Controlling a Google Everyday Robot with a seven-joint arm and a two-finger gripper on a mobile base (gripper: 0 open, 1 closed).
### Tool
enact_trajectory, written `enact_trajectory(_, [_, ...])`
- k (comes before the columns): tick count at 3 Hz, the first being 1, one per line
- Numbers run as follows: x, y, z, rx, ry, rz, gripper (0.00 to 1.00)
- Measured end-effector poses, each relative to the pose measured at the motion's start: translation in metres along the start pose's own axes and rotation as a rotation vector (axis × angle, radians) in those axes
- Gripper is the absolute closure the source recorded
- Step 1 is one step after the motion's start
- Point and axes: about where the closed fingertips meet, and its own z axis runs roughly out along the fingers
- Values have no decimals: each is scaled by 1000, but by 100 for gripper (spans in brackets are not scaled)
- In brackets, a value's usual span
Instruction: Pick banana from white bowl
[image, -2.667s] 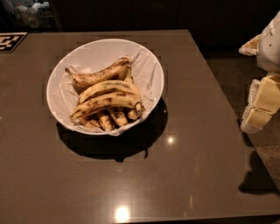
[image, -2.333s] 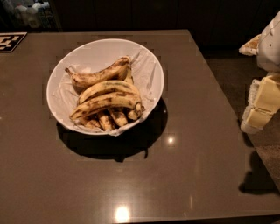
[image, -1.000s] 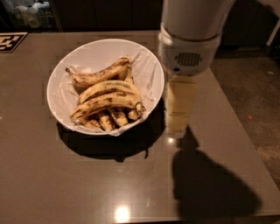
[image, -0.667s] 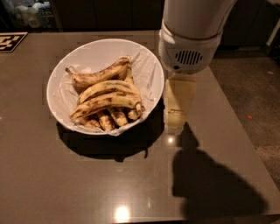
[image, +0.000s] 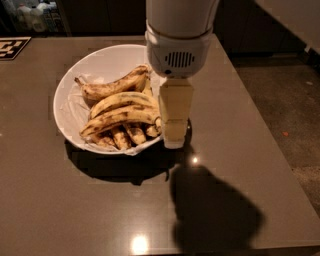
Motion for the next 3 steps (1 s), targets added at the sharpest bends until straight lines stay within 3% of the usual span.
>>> enact_trajectory(1, [-17, -1, 4, -21, -14, -38, 10])
enact_trajectory(3, [-38, -4, 16, -86, -60, -93, 14])
